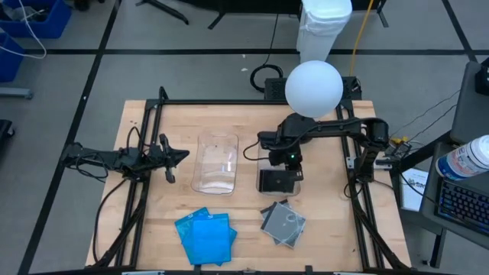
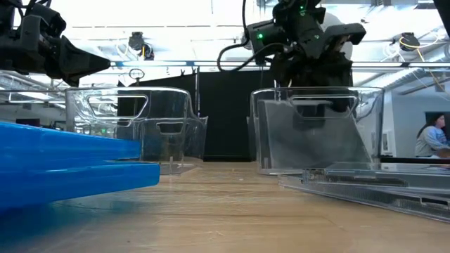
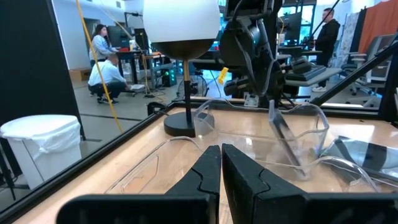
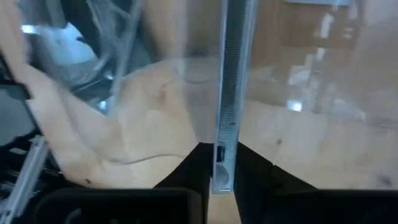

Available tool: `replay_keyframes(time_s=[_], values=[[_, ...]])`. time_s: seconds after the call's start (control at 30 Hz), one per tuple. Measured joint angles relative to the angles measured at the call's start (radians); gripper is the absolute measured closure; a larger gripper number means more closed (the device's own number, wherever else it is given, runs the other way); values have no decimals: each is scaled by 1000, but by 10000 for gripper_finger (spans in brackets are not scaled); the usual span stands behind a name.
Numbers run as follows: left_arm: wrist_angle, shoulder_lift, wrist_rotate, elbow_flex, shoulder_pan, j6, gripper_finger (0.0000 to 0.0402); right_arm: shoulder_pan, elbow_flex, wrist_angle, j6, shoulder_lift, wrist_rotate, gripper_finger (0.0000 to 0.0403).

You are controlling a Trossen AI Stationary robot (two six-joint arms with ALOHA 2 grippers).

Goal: Pick & place jewel cases by type
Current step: Put the black CD case into the right transparent bin, then put the blue CD case into the left transparent bin

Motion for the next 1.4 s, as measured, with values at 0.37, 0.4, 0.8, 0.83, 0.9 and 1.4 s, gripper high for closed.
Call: replay_keyframes(time_s=[0.37,0.4,0.8,0.83,0.9,1.4], values=[[0,0,0,0,0,-5,380,0,-2,-7,60,1,142,276],[0,0,0,0,0,-6,380,0,-2,-8,60,1,142,270],[0,0,0,0,-1,-7,380,3,75,-128,125,-32,289,248],[0,0,0,0,-1,-7,380,6,90,-140,151,-44,290,251],[-1,0,9,0,-1,-7,380,22,113,-160,213,-82,291,260],[7,0,53,0,0,-7,380,581,283,-188,812,-199,393,396]])
